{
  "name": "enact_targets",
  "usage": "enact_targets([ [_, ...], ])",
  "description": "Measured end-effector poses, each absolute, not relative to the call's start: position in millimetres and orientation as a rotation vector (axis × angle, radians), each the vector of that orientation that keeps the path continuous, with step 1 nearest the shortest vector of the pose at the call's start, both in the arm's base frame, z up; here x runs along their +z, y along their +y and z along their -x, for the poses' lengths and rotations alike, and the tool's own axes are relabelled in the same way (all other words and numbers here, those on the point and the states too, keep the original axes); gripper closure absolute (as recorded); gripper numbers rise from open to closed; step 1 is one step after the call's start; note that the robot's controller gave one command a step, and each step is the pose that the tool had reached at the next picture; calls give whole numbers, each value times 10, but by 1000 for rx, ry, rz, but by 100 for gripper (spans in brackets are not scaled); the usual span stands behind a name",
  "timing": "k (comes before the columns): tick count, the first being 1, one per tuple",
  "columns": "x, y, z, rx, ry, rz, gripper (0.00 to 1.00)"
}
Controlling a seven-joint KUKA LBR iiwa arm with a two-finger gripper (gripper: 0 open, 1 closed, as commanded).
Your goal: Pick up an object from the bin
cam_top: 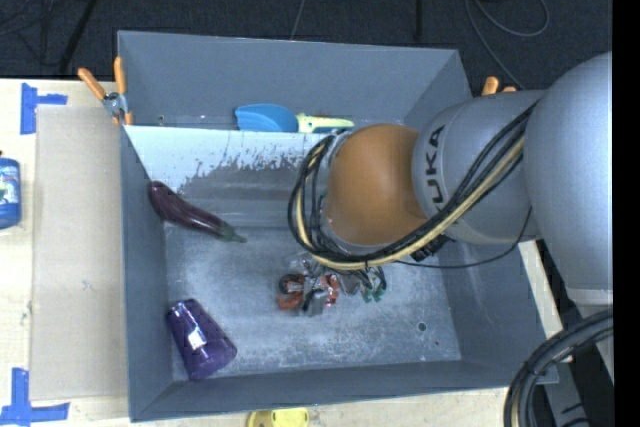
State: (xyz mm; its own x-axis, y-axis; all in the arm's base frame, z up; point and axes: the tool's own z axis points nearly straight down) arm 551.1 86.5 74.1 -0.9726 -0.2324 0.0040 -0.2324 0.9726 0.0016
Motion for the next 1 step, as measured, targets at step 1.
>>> enact_targets([
  [1,943,865,-5490,-1,-3109,-365,100],
])
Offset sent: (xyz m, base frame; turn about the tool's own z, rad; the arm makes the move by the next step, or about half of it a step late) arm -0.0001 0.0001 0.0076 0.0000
